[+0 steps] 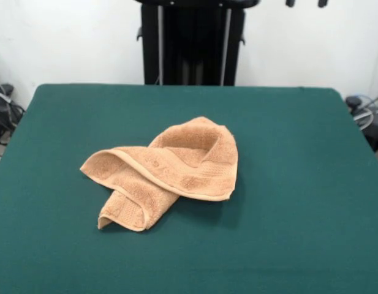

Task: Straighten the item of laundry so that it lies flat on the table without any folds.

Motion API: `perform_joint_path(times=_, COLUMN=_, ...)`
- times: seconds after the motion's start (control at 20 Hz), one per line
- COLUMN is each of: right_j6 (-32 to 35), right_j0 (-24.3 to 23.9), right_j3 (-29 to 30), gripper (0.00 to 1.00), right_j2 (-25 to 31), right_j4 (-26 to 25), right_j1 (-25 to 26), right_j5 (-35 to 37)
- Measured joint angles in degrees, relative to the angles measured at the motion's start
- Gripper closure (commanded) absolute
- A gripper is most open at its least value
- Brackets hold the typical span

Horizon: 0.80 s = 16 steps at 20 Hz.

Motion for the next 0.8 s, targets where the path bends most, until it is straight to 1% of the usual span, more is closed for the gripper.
perform_joint_path(times=0.25, right_j6=0.0, right_j0=-0.98, right_j3=-0.53, gripper=0.0, right_j2=-0.02, right_j4=0.75, right_j1=0.44, right_j5=1.52)
perform_joint_path(times=0.45, right_j6=0.0, right_j0=-2.99, right_j3=-0.85, gripper=0.0, right_j2=-0.02, right_j4=1.97, right_j1=1.18, right_j5=2.72)
perform_joint_path(times=0.65, right_j6=0.0, right_j0=-5.05, right_j3=-1.06, gripper=0.0, right_j2=-0.02, right_j4=3.06, right_j1=2.79, right_j5=2.7)
perform_joint_path(times=0.8, right_j6=0.0, right_j0=-4.91, right_j3=-1.47, gripper=0.0, right_j2=-0.07, right_j4=3.04, right_j1=4.09, right_j5=2.7)
